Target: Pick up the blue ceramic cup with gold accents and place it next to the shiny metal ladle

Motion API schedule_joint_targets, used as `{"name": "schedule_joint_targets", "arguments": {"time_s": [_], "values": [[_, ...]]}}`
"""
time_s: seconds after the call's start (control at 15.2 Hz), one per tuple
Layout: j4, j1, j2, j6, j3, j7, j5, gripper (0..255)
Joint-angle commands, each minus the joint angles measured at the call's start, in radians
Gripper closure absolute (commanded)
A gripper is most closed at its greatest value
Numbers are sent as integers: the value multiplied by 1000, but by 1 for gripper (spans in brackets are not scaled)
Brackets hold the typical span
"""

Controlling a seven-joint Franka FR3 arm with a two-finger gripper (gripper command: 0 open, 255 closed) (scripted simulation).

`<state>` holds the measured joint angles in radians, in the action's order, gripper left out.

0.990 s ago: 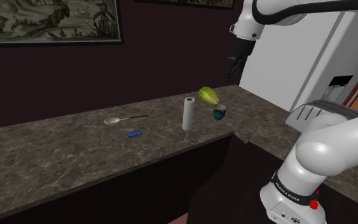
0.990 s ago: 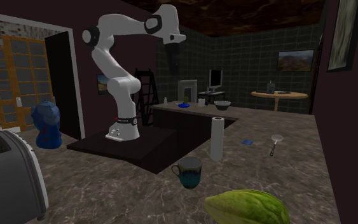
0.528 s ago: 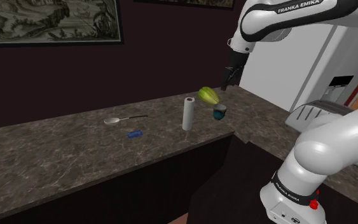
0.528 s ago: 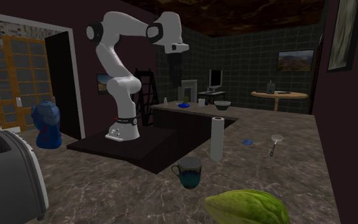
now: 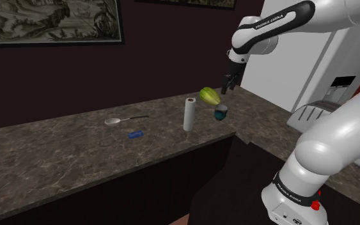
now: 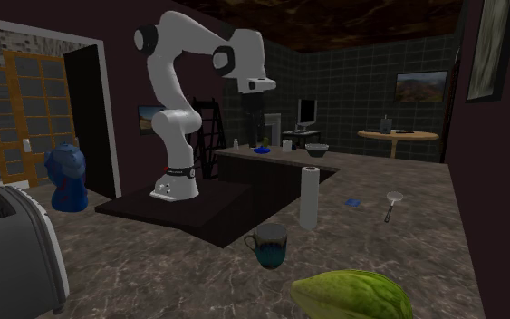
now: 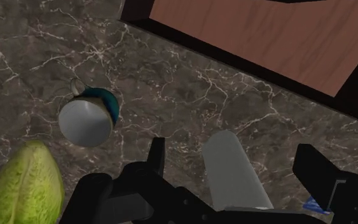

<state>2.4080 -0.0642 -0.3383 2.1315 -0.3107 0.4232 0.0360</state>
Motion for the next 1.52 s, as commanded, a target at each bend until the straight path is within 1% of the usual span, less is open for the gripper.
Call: {"name": "schedule_joint_targets", "arguments": {"time_s": [0.0, 0.26, 0.46, 0.66, 0.86, 1.12, 1.32, 1.45], "values": [[-16, -3, 72, 49, -31, 38, -16, 0], [-83, -9, 222, 115, -84, 124, -73, 0], [-146, -21, 341, 151, -112, 196, -135, 0], [-219, -45, 462, 175, -127, 269, -207, 0], [-303, -83, 583, 186, -125, 336, -277, 0], [-432, -148, 741, 186, -108, 406, -355, 0], [-542, -202, 858, 175, -90, 442, -399, 0], [-561, -213, 886, 182, -82, 449, -409, 0]]}}
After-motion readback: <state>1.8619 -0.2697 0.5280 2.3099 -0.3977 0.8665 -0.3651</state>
